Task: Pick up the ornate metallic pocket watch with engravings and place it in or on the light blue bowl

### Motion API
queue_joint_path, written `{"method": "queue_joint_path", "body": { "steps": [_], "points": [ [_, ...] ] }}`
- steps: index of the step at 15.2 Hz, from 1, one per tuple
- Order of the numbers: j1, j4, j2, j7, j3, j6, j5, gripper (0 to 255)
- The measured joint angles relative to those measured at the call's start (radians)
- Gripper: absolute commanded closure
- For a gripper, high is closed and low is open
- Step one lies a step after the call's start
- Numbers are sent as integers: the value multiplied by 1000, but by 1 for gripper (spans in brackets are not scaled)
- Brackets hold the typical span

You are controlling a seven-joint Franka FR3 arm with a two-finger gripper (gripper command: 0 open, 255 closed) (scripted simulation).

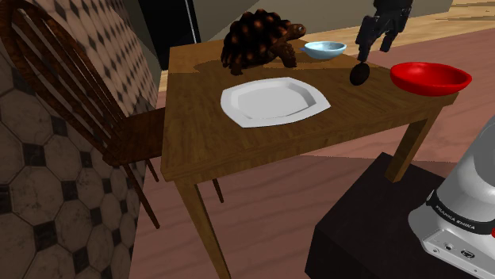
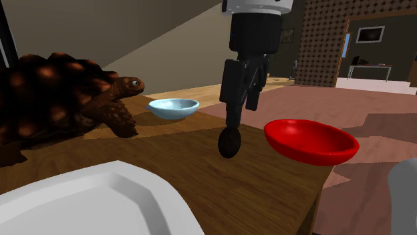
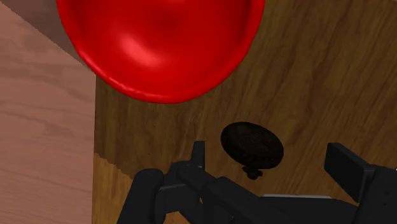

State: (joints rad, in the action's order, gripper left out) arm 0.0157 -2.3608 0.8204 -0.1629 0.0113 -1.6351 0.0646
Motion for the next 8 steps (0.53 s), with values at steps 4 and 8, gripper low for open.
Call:
{"method": "queue_joint_path", "body": {
  "steps": [4,8],
  "points": [
    [65,38,-100,-197,247,5,169,0],
    [99,20,-141,-307,356,-10,269,0]
  ]
}}
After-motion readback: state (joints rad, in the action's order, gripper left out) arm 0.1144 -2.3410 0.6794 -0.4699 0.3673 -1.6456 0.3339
